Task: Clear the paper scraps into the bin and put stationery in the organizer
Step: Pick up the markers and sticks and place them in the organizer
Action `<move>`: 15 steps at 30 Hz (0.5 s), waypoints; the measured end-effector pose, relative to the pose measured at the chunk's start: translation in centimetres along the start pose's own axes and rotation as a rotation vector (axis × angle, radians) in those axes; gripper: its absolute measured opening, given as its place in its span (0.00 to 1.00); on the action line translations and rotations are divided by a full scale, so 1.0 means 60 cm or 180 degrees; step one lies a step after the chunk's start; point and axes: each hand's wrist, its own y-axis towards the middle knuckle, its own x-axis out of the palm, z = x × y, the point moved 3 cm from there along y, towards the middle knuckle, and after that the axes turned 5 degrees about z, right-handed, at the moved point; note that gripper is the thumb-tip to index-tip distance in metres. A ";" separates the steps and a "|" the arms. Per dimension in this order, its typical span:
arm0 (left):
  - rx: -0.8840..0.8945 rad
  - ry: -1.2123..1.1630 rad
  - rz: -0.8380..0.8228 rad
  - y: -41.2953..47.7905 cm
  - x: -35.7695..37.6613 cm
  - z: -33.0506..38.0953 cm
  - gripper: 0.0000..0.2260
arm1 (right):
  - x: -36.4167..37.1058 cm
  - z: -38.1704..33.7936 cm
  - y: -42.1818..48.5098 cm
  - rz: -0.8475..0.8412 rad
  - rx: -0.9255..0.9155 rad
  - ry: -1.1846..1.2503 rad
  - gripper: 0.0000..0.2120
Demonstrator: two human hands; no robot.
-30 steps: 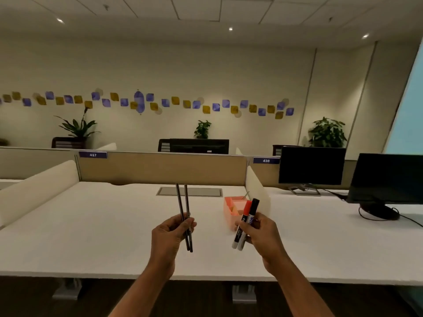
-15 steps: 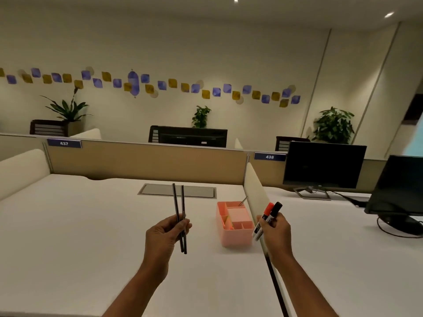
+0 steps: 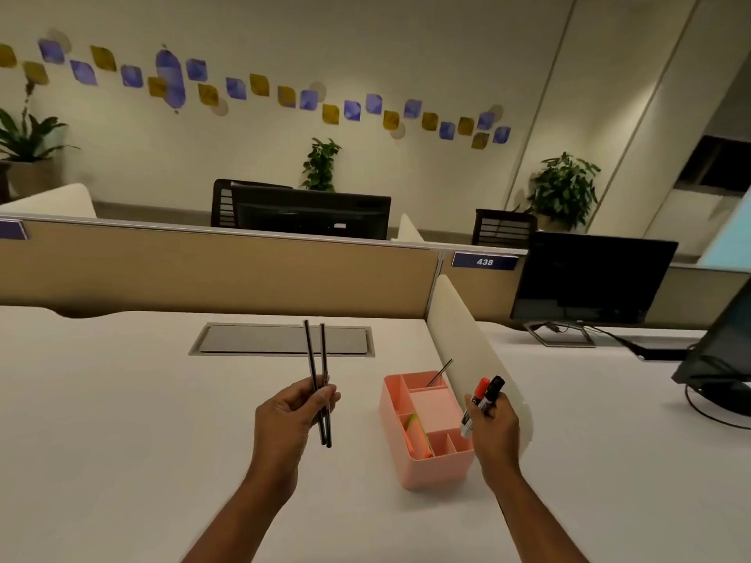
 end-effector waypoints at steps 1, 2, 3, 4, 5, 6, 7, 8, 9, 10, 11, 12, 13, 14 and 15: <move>-0.0025 -0.0002 0.0000 0.010 0.002 -0.007 0.09 | 0.005 0.007 0.005 -0.0042 0.0010 -0.0027 0.09; -0.0048 -0.0001 0.0001 0.018 0.003 -0.014 0.09 | 0.010 0.015 0.008 -0.0078 0.0018 -0.0055 0.08; -0.0074 0.0005 0.0007 0.024 0.005 -0.021 0.09 | 0.013 0.022 0.010 -0.0109 0.0031 -0.0085 0.08; -0.0098 0.0013 0.0013 0.030 0.006 -0.027 0.09 | 0.016 0.030 0.012 -0.0139 0.0051 -0.0098 0.08; -0.0119 0.0026 0.0021 0.034 0.006 -0.034 0.09 | 0.017 0.039 0.014 -0.0166 0.0072 -0.0121 0.08; -0.0138 0.0036 0.0030 0.037 0.007 -0.039 0.09 | 0.019 0.049 0.016 -0.0189 0.0087 -0.0157 0.08; -0.0149 0.0040 0.0039 0.041 0.008 -0.043 0.10 | 0.020 0.058 0.018 -0.0202 0.0101 -0.0212 0.09; -0.0148 0.0038 0.0045 0.044 0.009 -0.045 0.09 | 0.021 0.067 0.019 -0.0221 0.0120 -0.0263 0.10; -0.0141 0.0034 0.0052 0.046 0.011 -0.047 0.09 | 0.023 0.075 0.020 -0.0245 0.0154 -0.0303 0.13; -0.0134 0.0029 0.0055 0.049 0.013 -0.048 0.09 | 0.025 0.081 0.020 -0.0269 0.0192 -0.0322 0.15; -0.0129 0.0019 0.0057 0.052 0.016 -0.049 0.09 | 0.026 0.086 0.020 -0.0276 0.0211 -0.0347 0.18; -0.0126 0.0007 0.0055 0.054 0.019 -0.050 0.08 | 0.027 0.089 0.021 -0.0260 0.0204 -0.0386 0.19; -0.0123 -0.0001 0.0051 0.055 0.022 -0.051 0.08 | 0.028 0.091 0.021 -0.0244 0.0173 -0.0442 0.18; -0.0121 -0.0007 0.0047 0.056 0.026 -0.053 0.08 | 0.029 0.092 0.022 -0.0239 0.0147 -0.0492 0.16; -0.0125 -0.0014 0.0043 0.058 0.029 -0.055 0.08 | 0.029 0.092 0.022 -0.0246 0.0130 -0.0525 0.15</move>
